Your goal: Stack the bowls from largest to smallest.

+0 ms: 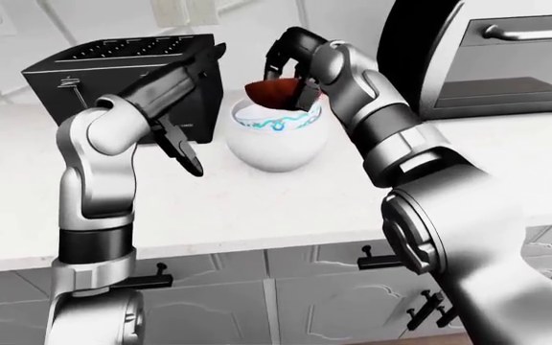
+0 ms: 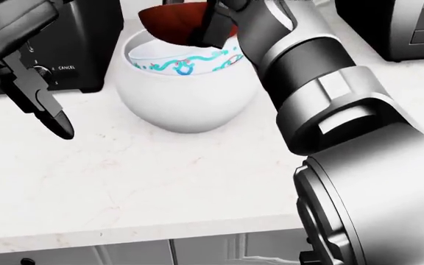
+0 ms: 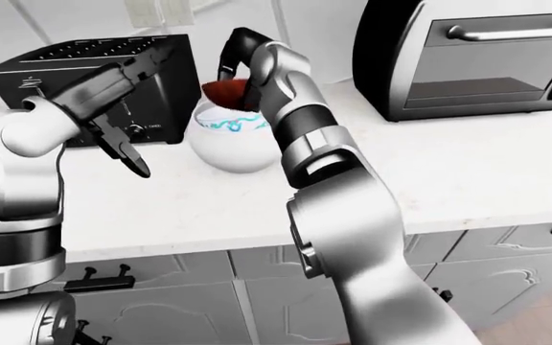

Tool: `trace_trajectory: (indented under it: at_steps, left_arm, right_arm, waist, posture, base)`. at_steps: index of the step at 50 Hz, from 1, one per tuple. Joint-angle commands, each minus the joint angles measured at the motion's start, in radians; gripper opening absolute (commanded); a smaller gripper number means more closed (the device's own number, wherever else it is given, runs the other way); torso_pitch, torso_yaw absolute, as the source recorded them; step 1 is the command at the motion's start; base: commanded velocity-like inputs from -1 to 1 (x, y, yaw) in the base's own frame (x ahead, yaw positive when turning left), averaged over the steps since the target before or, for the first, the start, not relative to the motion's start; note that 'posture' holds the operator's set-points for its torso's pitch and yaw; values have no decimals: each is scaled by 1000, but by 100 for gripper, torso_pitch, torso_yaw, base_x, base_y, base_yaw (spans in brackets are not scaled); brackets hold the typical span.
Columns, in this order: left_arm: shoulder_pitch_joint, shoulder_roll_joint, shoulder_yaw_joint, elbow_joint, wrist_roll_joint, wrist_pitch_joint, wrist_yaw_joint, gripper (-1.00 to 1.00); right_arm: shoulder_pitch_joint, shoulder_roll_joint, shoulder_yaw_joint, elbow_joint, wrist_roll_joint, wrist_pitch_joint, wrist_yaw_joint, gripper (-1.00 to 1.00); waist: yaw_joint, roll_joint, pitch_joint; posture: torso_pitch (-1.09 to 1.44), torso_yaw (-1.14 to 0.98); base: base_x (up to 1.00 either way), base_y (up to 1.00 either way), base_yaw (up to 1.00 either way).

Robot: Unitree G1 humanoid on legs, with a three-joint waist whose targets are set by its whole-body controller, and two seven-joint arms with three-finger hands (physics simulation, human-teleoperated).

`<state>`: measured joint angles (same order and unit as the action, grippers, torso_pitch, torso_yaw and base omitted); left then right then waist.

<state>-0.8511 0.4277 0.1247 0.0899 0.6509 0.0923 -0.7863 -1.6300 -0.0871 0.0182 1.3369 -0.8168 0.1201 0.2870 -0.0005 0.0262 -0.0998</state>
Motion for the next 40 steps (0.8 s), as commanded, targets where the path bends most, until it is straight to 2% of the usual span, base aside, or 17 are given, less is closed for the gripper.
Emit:
trace_trajectory:
  at_steps: [1, 13, 30, 37, 39, 40]
  left_arm:
    - [-35, 9, 12, -27, -5, -10, 21, 100]
    - [-29, 7, 10, -30, -6, -16, 21, 100]
    - [-12, 2, 10, -26, -12, -27, 30, 100]
    - [-11, 3, 10, -17, -10, -34, 37, 100]
    - [-13, 1, 9, -17, -8, -32, 37, 100]
    - [-13, 2, 9, -14, -9, -33, 37, 100]
  right_arm:
    - [-49, -14, -4, -51, 0, -18, -29, -58]
    - [-50, -19, -8, -50, 1, -28, -54, -16]
    - [-2, -14, 5, -38, -36, -85, -169, -21]
    - [-5, -16, 1, -38, -43, -89, -170, 7]
    - [-12, -17, 0, -39, -45, -90, -168, 19]
    - [-15, -17, 0, -39, -46, -90, -167, 32]
  waist:
    - [0, 5, -29]
    - [1, 3, -29]
    - [2, 3, -34]
    - [2, 2, -35]
    - [2, 2, -35]
    - [2, 2, -35]
  posture:
    - [-20, 0]
    - [-20, 0]
    - [-20, 0]
    - [-20, 0]
    - [-20, 0]
    - [-20, 0]
  base:
    - [0, 0, 0]
    - [0, 0, 0]
    - [0, 0, 0]
    - [0, 0, 0]
    - [0, 0, 0]
    - [0, 0, 0]
